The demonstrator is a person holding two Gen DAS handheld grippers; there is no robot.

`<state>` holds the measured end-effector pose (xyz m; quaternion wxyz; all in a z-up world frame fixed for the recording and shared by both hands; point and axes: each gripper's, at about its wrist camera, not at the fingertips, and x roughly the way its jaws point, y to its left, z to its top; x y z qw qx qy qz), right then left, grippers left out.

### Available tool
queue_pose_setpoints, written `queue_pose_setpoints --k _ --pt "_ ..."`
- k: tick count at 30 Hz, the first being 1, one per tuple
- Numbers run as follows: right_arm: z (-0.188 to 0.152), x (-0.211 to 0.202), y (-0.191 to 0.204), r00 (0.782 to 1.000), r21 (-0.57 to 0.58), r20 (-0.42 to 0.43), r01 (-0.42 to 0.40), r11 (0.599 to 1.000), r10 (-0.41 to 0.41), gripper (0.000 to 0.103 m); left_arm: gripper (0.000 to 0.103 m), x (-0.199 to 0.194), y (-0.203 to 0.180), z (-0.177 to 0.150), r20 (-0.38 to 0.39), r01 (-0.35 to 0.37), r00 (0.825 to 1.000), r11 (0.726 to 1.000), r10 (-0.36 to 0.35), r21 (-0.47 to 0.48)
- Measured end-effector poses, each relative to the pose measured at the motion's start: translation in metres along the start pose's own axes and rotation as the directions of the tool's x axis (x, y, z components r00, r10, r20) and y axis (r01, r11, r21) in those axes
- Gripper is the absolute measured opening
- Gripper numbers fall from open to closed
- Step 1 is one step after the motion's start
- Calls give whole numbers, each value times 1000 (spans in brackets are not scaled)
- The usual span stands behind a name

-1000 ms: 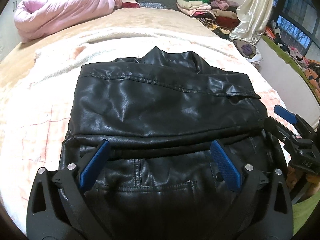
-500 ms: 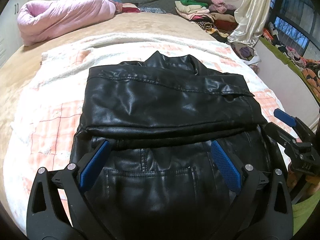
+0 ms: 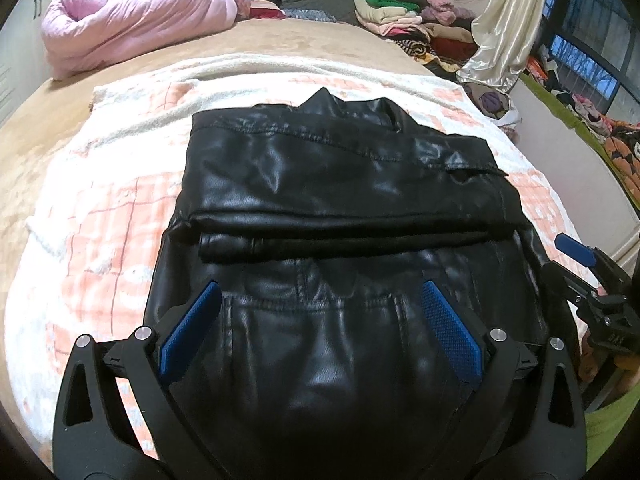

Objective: Fold large clothes

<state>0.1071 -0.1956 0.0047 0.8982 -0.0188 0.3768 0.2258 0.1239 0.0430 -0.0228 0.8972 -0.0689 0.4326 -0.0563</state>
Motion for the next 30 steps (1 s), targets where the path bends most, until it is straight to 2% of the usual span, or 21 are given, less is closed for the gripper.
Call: queue_pose_setpoints --k 16,30 --pt "-36 -23 0 998 -11 -64 11 1000 -11 99 94 -19 8 -36 -15 -32 999 999 33 31" --pt "-76 -46 -14 988 9 -146 42 999 -40 99 94 -39 49 -63 -30 -80 996 996 78 -48"
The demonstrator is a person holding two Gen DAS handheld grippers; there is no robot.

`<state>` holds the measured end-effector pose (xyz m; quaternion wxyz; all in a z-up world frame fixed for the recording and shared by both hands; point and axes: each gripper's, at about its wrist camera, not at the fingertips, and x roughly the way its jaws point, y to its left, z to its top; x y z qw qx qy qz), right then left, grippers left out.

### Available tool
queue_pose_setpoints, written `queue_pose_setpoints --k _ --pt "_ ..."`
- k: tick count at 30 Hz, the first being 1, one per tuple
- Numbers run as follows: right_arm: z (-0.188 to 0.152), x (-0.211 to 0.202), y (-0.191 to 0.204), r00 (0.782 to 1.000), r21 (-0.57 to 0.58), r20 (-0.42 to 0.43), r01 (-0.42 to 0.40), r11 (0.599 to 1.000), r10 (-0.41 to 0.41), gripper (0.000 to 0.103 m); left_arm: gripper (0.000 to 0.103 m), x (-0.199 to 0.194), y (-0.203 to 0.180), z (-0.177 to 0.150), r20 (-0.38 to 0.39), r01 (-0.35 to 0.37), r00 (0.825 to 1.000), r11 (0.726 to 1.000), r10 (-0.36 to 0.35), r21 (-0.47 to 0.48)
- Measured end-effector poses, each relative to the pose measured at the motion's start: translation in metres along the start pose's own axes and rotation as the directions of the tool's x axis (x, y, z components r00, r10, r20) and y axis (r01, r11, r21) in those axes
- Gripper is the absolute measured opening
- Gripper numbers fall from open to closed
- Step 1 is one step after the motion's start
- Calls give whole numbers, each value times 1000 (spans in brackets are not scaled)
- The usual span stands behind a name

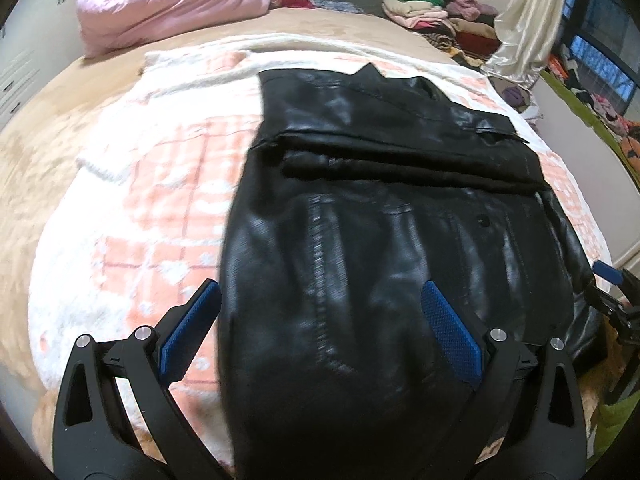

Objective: Fold large clothes

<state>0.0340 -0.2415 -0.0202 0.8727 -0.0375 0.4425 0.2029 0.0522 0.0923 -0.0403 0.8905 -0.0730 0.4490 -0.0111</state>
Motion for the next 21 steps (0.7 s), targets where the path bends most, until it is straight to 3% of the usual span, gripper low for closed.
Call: queue_pose_setpoints --k 14,21 --pt "-25 -8 -6 999 7 -38 16 1000 -16 99 94 -5 48 -31 -47 13 999 994 -19 -110" --pt "-25 -11 -9 999 12 -38 25 1000 -24 99 93 -12 66 -47 -48 65 996 986 -73 -153"
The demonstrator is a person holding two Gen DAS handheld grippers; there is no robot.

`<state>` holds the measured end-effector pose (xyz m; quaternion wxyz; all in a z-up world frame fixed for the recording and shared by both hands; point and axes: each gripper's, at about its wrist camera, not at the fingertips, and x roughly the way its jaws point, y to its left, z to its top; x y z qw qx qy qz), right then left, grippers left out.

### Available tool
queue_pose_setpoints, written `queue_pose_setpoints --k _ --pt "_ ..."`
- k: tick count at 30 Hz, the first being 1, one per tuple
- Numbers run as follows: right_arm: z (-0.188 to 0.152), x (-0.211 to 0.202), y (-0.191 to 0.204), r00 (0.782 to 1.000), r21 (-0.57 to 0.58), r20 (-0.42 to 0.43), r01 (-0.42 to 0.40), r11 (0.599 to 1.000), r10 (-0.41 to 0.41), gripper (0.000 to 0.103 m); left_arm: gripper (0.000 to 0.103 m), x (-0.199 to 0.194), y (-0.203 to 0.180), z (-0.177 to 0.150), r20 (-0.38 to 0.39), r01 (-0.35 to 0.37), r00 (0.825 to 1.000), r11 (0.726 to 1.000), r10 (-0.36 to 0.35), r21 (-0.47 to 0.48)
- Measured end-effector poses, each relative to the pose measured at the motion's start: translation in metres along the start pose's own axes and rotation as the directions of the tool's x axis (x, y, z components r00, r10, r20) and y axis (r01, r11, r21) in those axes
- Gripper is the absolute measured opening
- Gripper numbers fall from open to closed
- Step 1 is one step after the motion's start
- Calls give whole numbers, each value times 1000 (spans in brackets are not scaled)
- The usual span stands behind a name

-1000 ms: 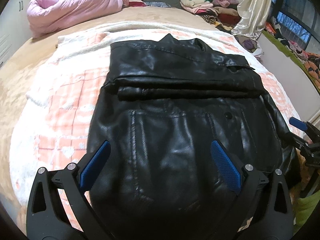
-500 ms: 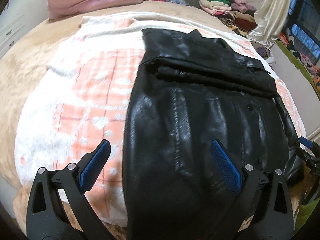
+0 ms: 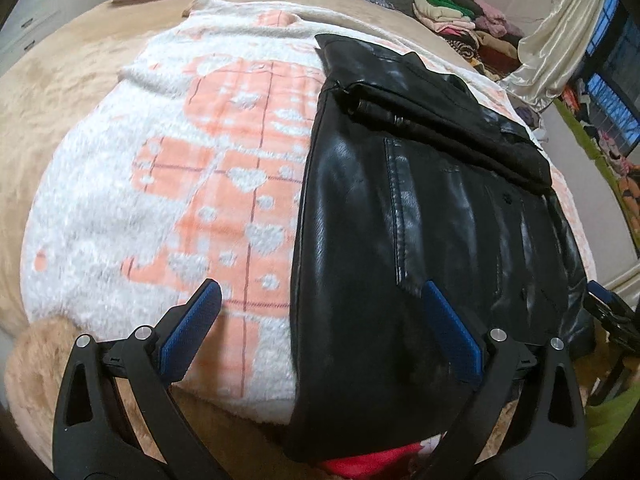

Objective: Fold large clothes
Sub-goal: 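Move both grippers to the jacket hem and close on it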

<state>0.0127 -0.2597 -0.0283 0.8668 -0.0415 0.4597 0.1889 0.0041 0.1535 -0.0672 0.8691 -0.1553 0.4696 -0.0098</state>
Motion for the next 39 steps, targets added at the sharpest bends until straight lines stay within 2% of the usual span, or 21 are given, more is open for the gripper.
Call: queue_pose_setpoints --k 5,8,12,17,21,25,28,31,33,34,35,36,37,38,39 --pt "1 -3 -3 1000 0 1 8 1000 -8 99 93 -4 4 -5 -4 54 999 998 -54 -11" --pt "0 -5 -4 1000 -7 -4 8 1000 -8 99 85 -2 4 -11 -30 117 993 993 -118 -27" --pt "-4 -5 -8 1000 -8 -25 9 1000 -9 99 73 6 -2 -20 -80 127 988 992 -128 -17" --pt "-10 -7 -12 999 -14 -52 -5 1000 4 99 73 13 -3 -32 -117 178 976 983 -181 -35" --pt "-12 -5 -12 997 -16 -73 -10 1000 9 99 71 14 -5 -36 -124 168 978 985 -170 -23" --pt "-12 -1 -13 993 -29 -114 -7 1000 4 99 62 10 3 -35 -118 185 975 982 -189 -44" --pt "-14 5 -14 986 -55 -166 24 998 -33 98 61 11 7 -38 -127 193 972 979 -199 -61" --pt "-20 7 -17 983 -50 -183 6 999 -15 97 63 13 6 -43 -137 191 971 980 -197 -56" --pt "-23 6 -13 982 -61 -186 -25 998 13 77 63 15 6 -44 -142 189 970 980 -195 -56" --pt "-24 6 -11 983 -68 -181 -25 997 13 75 63 16 6 -44 -143 190 970 980 -196 -56" --pt "-24 6 -10 983 -72 -181 -31 997 17 67 63 16 6 -44 -142 191 970 980 -197 -56" --pt "-25 6 -9 984 -77 -176 -38 996 24 46 63 17 6 -44 -142 191 970 980 -198 -57" --pt "-24 6 -10 986 -71 -166 -33 997 21 35 61 17 7 -45 -140 191 970 980 -198 -57" --pt "-23 6 -14 988 -56 -156 -32 998 23 23 55 19 8 -44 -136 182 973 981 -189 -60" --pt "-21 3 -18 989 -34 -142 -56 998 51 18 43 19 9 -45 -133 176 974 982 -183 -66"
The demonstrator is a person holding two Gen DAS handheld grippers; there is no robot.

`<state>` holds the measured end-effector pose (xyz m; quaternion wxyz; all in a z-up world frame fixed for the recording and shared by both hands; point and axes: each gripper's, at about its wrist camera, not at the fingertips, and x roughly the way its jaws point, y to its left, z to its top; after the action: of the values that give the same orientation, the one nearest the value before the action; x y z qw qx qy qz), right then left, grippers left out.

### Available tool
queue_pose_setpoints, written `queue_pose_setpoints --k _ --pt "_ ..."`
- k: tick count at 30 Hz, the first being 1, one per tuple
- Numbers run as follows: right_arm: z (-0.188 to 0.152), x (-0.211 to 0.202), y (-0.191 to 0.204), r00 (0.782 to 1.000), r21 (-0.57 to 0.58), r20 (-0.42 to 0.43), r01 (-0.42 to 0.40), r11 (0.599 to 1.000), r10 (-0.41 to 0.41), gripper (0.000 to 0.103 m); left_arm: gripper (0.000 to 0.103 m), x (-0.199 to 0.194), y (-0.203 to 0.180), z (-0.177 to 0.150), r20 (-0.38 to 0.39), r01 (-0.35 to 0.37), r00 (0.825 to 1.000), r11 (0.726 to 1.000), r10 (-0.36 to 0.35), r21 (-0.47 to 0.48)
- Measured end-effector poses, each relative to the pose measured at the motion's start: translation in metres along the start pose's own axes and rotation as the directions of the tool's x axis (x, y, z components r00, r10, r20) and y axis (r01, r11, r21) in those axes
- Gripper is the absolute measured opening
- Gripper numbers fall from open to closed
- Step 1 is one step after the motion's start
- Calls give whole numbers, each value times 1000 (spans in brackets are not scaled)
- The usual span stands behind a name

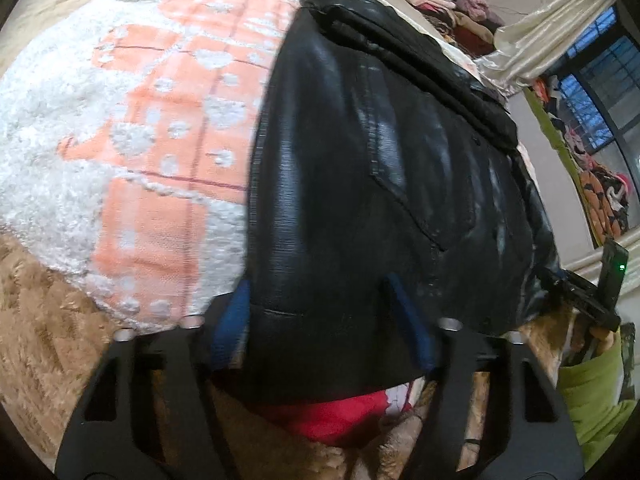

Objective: Fold large clothes
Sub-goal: 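Move both grippers to the jacket hem and close on it, then lift the hem with both grippers and carry it toward the collar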

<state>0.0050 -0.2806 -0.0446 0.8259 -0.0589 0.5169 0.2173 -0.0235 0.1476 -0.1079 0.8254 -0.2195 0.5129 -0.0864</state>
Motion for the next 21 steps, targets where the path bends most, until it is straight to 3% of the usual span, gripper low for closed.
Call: queue_pose_setpoints --k 4,7,13,21 --pt "7 -21 -10 989 42 96 -116 992 111 13 18 -10 6 1 18 24 1000 1000 -24 -12" --pt "15 -37 -26 957 107 182 -247 963 225 12 10 -22 0 5 51 48 998 999 -48 18" --pt "40 -60 -52 880 164 347 -399 902 326 12 9 -53 -22 29 147 118 981 991 -127 69" --pt "85 -74 -77 814 207 490 -455 866 311 12 9 -73 -42 82 250 223 940 973 -232 66"
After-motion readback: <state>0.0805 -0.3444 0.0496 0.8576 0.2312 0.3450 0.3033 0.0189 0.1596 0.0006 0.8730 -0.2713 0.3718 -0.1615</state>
